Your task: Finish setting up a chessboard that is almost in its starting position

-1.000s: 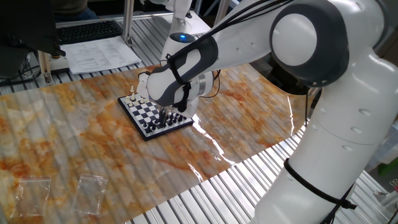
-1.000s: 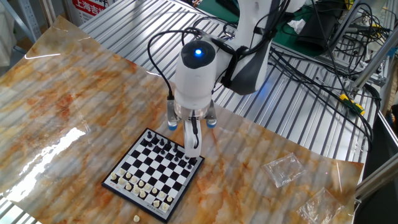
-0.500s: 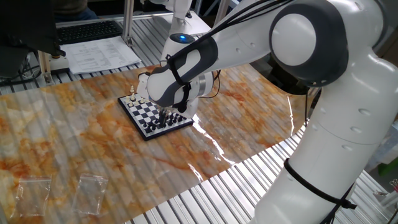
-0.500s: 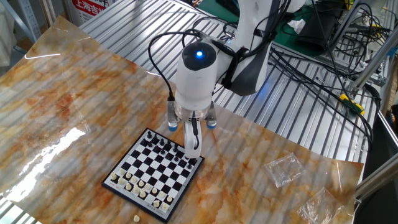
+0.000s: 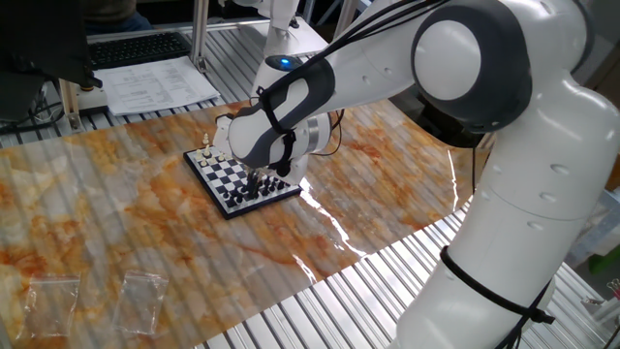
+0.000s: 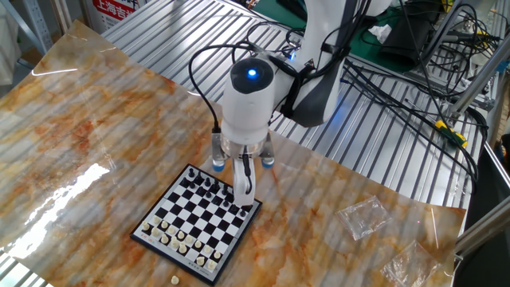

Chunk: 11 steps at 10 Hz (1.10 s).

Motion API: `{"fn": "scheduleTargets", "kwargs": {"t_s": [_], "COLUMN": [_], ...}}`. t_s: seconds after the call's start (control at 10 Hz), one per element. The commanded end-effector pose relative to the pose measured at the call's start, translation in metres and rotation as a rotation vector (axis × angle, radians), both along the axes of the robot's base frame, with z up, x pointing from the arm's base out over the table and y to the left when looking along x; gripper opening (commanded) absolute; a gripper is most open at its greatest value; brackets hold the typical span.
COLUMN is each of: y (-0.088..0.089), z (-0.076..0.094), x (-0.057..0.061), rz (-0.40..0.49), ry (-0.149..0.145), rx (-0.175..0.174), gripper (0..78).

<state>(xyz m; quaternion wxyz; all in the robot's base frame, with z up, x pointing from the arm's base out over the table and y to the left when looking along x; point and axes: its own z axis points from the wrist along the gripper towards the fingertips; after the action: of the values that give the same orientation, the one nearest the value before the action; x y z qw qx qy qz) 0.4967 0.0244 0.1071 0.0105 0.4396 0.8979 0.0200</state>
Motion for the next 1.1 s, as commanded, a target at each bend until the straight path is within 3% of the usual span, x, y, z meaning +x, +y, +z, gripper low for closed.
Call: {"fn": "scheduleTargets", "kwargs": {"t_s": [0.1, 1.1], "y": [-0.0004, -0.0001], "z": [-0.0010, -0.0052], "x": [0.0019, 0.0045], "rz": [-0.007, -0.019], "ry": [-0.006, -0.011], "rx": [0.003, 0.006], "gripper": [1.2, 1.2]}}
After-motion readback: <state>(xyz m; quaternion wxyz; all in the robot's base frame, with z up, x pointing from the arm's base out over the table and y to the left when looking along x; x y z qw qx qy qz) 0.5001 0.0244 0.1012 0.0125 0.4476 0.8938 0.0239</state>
